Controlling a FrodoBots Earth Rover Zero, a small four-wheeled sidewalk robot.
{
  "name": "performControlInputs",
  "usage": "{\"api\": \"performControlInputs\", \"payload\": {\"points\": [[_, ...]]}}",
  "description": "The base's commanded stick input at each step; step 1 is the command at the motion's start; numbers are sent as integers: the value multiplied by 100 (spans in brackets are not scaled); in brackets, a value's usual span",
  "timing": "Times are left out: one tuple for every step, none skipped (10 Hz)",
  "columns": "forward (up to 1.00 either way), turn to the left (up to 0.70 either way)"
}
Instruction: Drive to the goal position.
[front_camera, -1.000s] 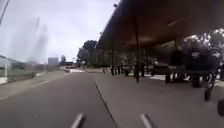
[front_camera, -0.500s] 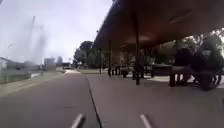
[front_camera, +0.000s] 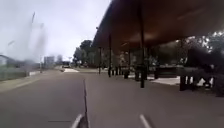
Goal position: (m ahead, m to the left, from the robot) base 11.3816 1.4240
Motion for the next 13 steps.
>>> {"api": "performControlInputs", "payload": {"points": [[100, 0], [100, 0], [100, -3], [100, -20], [100, -38], [100, -40], [100, -40], [100, -40], [100, -40], [100, -40], [100, 0], [100, 0], [100, 24]]}}
